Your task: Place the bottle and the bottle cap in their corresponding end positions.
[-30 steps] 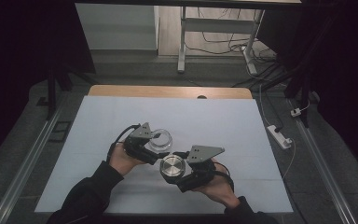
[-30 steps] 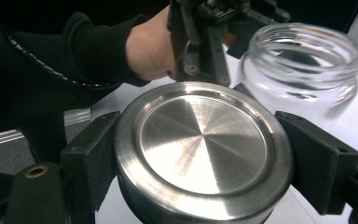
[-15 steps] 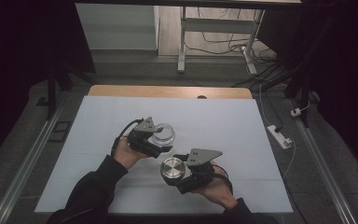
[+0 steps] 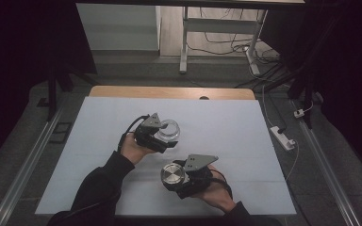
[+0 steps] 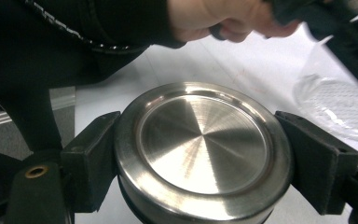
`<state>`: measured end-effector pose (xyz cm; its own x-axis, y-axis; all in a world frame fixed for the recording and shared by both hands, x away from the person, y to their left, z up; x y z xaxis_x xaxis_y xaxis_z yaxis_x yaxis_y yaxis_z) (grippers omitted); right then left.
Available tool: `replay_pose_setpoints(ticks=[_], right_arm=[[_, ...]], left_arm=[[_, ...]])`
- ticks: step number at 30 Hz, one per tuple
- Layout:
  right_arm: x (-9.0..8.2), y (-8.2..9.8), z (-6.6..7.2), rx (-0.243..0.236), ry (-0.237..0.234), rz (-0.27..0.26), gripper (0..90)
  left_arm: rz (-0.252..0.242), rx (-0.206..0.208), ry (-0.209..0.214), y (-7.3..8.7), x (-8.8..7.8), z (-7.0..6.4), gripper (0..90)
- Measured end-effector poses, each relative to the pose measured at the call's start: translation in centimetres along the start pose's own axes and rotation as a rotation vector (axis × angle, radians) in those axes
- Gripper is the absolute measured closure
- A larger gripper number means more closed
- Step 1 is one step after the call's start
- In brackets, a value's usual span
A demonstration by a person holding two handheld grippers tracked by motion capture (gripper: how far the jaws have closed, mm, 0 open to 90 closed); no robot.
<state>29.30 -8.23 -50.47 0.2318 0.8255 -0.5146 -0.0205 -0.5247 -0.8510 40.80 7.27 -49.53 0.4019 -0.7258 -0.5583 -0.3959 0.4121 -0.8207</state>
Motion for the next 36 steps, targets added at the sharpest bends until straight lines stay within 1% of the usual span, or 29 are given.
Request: replay_pose_setpoints(ticks=[3, 8, 10, 20, 22, 30, 36], right_arm=[[0.3, 0.4, 0.0, -0.002, -0.002, 0.012, 18.1], [0.8, 1.0, -0.1, 0.014, -0.004, 0.024, 18.1], [1.0, 1.2, -0.2, 0.02, -0.004, 0.031, 18.1], [2.0, 2.3, -0.7, 0.034, 0.001, 0.066, 18.1], [2.2, 2.5, -0.8, 0.036, -0.001, 0.074, 18.1], [3.1, 3.3, -1.1, 0.036, -0.001, 0.11, 18.1], [3.5, 3.9, -1.5, 0.043, 0.0, 0.141, 18.1]], left_arm=[[0.0, -0.001, -0.005, -0.2, 0.5, 0.3, 15.5], [-0.005, -0.008, -0.012, -0.4, 1.3, 0.8, 15.5], [-0.002, -0.007, -0.015, -0.4, 1.6, 1.0, 15.5], [-0.001, -0.029, -0.03, -0.1, 3.2, 2.1, 15.5], [0.0, -0.03, -0.027, -0.1, 3.4, 2.2, 15.5], [0.004, -0.031, -0.04, 0.2, 4.1, 2.6, 15.5], [0.019, -0.034, -0.043, 0.7, 4.6, 2.9, 15.5]])
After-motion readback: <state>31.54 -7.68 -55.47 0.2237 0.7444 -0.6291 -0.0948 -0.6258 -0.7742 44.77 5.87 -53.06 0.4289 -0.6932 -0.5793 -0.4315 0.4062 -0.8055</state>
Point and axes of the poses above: each handheld gripper's, and its own axes: x roughly forward along the jaws, y roughly out of its underside, z roughly to its left, the point moved 4 cm from there along x, roughly forward along the jaws, and after that the axes turned 8 degrees about -x, right-handed, at the moved point
